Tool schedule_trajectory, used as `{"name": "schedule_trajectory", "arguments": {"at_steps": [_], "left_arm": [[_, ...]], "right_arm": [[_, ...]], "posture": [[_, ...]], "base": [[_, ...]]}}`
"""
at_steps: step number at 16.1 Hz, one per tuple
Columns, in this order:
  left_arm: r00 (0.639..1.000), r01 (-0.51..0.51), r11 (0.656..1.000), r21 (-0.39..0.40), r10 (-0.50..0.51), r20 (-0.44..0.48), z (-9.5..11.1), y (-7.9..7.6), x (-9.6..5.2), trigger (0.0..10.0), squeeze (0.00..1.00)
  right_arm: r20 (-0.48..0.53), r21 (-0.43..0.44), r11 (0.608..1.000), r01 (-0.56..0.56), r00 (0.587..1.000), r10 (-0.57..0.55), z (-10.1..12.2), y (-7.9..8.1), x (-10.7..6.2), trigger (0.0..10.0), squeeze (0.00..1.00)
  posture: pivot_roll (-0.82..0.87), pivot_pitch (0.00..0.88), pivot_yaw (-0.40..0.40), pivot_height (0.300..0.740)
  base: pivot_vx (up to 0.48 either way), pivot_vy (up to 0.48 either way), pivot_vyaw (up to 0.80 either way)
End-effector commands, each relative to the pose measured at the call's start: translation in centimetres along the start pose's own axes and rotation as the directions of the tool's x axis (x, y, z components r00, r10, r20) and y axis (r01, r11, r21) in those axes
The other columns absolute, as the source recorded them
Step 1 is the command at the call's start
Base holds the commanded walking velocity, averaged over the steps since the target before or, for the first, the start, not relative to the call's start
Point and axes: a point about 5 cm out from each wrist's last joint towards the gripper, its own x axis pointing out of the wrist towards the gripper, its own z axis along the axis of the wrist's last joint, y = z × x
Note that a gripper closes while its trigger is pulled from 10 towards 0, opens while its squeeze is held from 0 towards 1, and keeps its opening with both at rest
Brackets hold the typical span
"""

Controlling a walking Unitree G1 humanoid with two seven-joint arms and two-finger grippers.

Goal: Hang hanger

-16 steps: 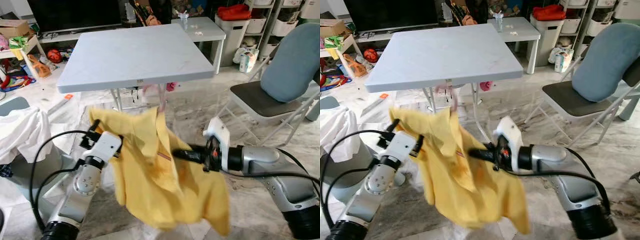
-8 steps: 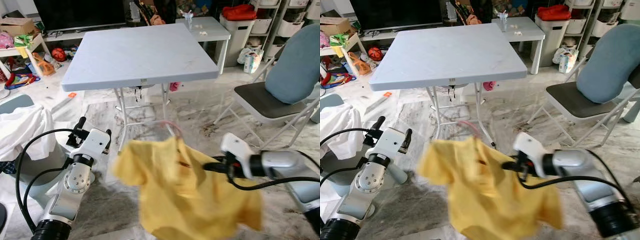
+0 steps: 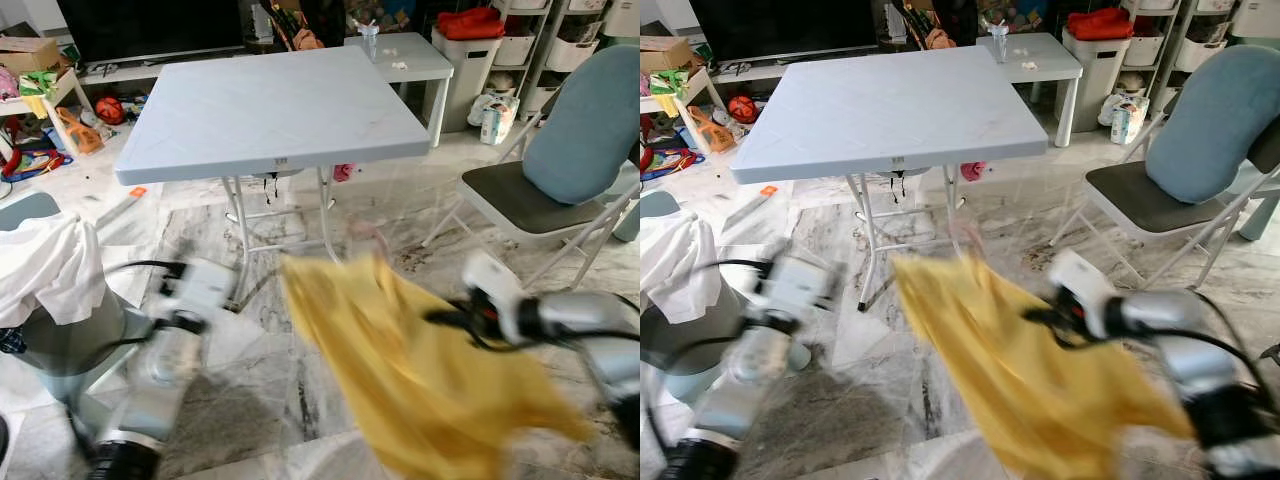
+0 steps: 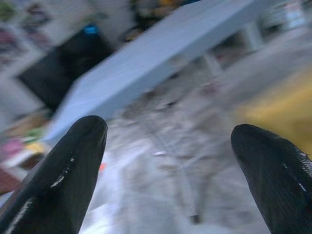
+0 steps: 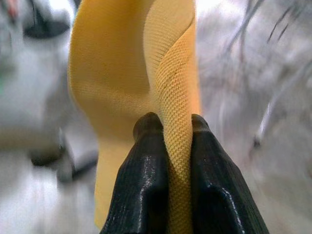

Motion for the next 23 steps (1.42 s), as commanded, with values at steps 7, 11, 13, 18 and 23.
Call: {"name": "schedule_trajectory", "arguments": {"at_steps": [7,11,13,18,23], "left_arm": [[0.973,0.183,0.971,-0.151,-0.157,0.171,3.7,-1.7,1.7,10.0,1.0],[0.971,0.17,0.968,-0.186,-0.132,0.199,5.0,-2.1,2.7,10.0,1.0],[0.952,0.263,0.948,-0.182,-0.224,0.208,5.3,-3.5,2.8,10.0,0.63],[0.932,0.332,0.922,-0.197,-0.289,0.218,5.9,-5.0,2.8,10.0,0.0],[0.939,0.323,0.929,-0.178,-0.292,0.183,5.4,-5.5,2.9,10.0,0.0]], "right_arm": [[0.241,0.098,0.981,-0.17,0.96,0.142,5.5,4.0,1.7,10.0,0.0],[0.211,0.093,0.984,-0.151,0.969,0.129,5.2,4.5,2.2,10.0,0.0],[0.206,0.119,0.988,-0.094,0.976,0.068,5.5,4.4,3.2,10.0,0.0],[0.247,0.143,0.986,-0.086,0.968,0.049,7.1,5.1,4.9,10.0,0.0],[0.269,0.135,0.98,-0.144,0.958,0.104,8.0,6.1,5.2,10.0,0.0]], "posture": [[-0.1,0.0,0.043,0.74],[-0.11,0.0,0.052,0.74],[-0.11,0.0,0.05,0.74],[-0.11,0.0,0.044,0.74],[-0.11,0.0,0.042,0.74]], "base": [[0.0,0.0,0.0],[0.0,0.0,0.0],[0.0,0.0,0.0],[0.0,0.0,0.0],[0.0,0.0,0.0]]}}
